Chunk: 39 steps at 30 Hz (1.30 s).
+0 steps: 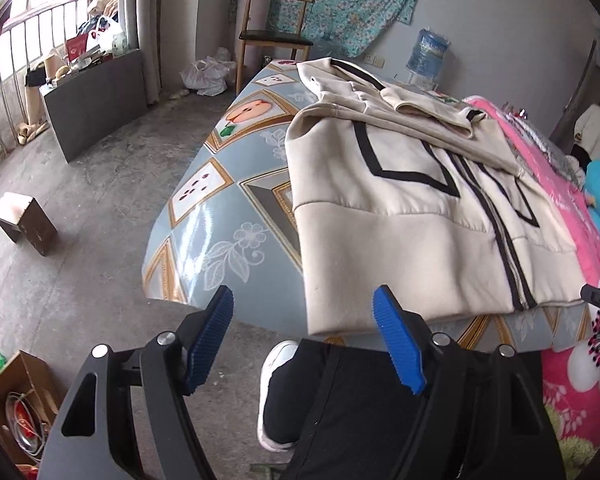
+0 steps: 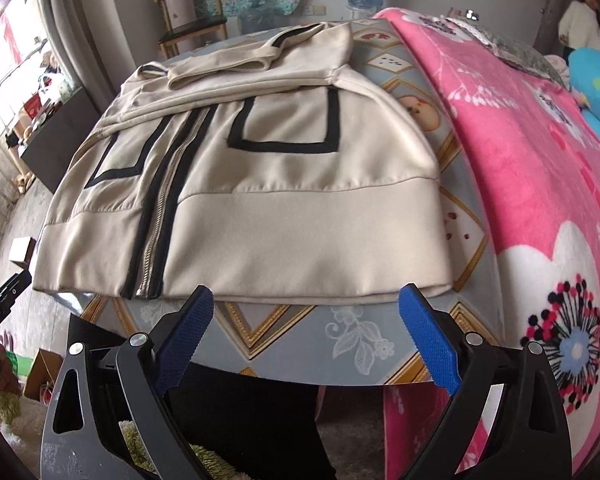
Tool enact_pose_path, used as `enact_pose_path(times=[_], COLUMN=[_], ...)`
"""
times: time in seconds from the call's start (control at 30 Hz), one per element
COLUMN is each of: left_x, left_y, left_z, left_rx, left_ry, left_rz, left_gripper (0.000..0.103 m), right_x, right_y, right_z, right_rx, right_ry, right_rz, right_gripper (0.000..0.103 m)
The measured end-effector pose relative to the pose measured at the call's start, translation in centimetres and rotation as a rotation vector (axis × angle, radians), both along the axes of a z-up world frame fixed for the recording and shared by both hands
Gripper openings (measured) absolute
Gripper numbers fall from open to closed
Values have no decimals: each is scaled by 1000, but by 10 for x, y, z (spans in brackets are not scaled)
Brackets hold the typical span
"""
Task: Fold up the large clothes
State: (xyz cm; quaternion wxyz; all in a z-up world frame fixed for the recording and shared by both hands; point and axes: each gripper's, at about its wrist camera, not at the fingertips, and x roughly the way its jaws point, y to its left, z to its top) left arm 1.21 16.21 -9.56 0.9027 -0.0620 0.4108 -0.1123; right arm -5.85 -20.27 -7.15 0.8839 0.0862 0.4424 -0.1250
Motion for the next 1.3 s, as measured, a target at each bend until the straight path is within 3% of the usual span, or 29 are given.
enact_pose_path(times=[0.2,0.37,0.63,0.77,0.87,1.03,1.3], left_x=[9,19,20,19,22,23,24], left_y=[-11,-18,-11,-13,-12,-11,-8], left_z=[-6,-17,-19,-20,-22,-23,-25], left_rx=[-30,-5,-134,-142,-148,-138,-143], left_ry=[29,84,145,148,162,158,161], left_rz=[-28,-21,-32,-46,-36,-30,-21], left_gripper=[48,45,45,43,40,35,29], right_x=[-6,-14,-27,-29,-25,-14,0], right_y=[-24,-46,-72,-80,-89,-90,-98], right_z=[1,1,-3,-6,-8,-8,-26], right_rx=[-24,-25,12,20,100,177,264], right_ry=[-36,-51,-50,-54,-74,-107,-72], right_rz=[-71,-114,-138,-150,-153,-126,-144], right_gripper=[90,90,90,90,90,82,67])
